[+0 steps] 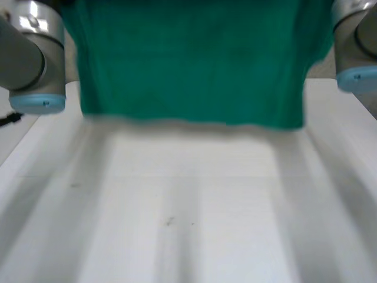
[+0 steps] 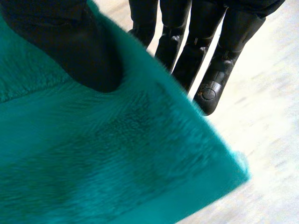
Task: Fold the towel.
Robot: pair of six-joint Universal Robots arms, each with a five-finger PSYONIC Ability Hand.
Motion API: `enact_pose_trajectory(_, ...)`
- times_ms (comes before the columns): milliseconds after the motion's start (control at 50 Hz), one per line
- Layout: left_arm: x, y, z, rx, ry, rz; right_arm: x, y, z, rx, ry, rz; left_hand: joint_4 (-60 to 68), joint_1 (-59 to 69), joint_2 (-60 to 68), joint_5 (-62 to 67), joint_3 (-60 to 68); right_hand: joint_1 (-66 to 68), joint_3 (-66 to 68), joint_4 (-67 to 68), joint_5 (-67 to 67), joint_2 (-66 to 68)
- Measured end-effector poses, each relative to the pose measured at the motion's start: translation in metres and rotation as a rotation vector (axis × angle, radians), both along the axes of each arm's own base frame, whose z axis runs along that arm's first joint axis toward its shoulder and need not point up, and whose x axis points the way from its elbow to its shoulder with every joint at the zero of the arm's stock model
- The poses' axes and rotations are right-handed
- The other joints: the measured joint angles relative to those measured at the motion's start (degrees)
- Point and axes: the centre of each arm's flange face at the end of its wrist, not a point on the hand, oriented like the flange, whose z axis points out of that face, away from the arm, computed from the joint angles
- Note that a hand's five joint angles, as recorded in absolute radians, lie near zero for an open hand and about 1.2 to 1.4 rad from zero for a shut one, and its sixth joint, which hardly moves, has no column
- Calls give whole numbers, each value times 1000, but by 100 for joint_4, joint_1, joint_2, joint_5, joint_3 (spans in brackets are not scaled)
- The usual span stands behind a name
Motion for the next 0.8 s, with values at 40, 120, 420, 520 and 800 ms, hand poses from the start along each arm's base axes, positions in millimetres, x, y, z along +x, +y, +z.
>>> enact_pose_trajectory(40,1,4,6,-30,16,3,-1,3,8,-40,-19,5,0,0,0,0,0,0,0,0,0,0)
enact_pose_trajectory(120,7,25,-1,-41,38,9,-4,24,20,-116,-42,57,1,0,1,0,0,0,0,0,6,0)
enact_pose_trajectory(420,25,64,-147,393,-119,17,-7,64,-113,331,149,169,4,0,6,0,3,0,51,32,37,0)
enact_pose_trajectory(520,28,79,-196,537,-178,11,-13,84,-173,583,221,175,4,0,6,0,3,0,51,32,37,0)
enact_pose_trajectory(800,47,144,-258,939,-384,17,-33,140,-244,1030,580,154,4,0,7,0,3,0,51,32,38,0)
